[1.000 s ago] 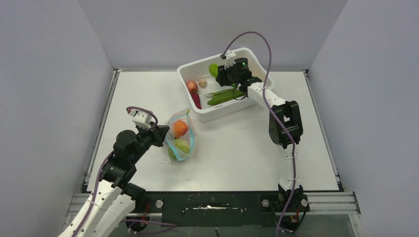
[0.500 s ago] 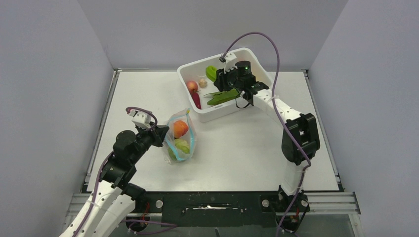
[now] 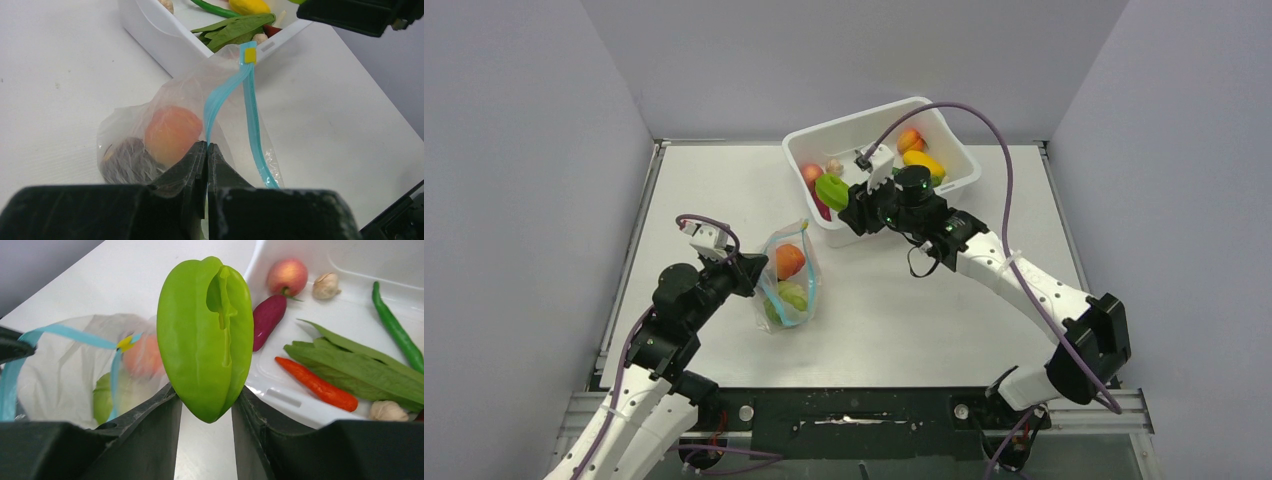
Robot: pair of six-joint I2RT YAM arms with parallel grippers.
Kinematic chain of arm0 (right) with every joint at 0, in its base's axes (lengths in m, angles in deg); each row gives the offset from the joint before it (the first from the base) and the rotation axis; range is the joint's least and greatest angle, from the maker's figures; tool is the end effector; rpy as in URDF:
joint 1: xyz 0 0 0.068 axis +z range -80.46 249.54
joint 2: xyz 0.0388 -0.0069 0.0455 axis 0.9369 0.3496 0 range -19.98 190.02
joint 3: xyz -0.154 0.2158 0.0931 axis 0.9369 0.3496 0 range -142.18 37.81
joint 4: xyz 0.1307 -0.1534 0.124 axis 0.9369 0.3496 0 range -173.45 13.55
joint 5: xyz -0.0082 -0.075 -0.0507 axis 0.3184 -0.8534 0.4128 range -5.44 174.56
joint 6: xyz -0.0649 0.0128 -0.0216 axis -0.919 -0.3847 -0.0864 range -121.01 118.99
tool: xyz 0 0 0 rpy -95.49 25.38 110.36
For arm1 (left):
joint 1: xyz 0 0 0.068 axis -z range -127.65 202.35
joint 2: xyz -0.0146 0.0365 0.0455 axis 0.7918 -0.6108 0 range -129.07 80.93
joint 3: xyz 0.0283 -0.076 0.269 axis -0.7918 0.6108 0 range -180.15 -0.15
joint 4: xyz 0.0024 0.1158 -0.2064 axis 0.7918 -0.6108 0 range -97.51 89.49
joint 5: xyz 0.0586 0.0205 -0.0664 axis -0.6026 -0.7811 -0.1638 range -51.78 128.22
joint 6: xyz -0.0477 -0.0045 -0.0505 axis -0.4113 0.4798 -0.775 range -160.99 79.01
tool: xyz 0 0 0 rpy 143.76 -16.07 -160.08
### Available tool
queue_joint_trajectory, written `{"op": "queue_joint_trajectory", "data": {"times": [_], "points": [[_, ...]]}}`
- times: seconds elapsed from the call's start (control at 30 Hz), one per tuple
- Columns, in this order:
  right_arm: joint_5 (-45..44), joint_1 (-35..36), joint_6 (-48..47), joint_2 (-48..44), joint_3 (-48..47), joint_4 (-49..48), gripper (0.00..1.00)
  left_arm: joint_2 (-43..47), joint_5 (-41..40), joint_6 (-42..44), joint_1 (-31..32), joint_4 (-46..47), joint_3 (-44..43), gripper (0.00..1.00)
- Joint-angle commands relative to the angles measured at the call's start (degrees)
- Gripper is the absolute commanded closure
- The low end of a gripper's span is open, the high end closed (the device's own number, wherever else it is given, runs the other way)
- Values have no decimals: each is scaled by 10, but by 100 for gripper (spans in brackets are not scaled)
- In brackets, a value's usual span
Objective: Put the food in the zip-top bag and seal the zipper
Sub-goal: Pick up the fake vegetable from the bin, then place the fake vegetable in the zipper food storage bag.
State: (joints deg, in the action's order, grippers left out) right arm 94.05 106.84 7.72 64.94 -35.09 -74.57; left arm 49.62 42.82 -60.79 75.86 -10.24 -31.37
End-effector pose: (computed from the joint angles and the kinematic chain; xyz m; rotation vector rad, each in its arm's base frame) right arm 0.2673 0.2154 0.3518 -0.6016 1.9009 0.6881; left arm 0.1213 -0.0577 0.2924 0.1180 1.7790 -0.6199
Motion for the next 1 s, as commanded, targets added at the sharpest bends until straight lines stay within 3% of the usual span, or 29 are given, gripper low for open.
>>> {"op": "queue_joint_trajectory", "data": {"times": [0.0, 0.37, 0.97], "points": [[-4, 32, 33, -73, 39, -9, 70, 1, 10, -14, -3, 43, -14, 100], [-11, 123, 72, -148, 102, 15, 68, -8, 18, -29, -3, 52, -17, 100], [-90, 207, 144, -33, 51, 58, 65, -2, 43, -57, -3, 59, -24, 100]]}}
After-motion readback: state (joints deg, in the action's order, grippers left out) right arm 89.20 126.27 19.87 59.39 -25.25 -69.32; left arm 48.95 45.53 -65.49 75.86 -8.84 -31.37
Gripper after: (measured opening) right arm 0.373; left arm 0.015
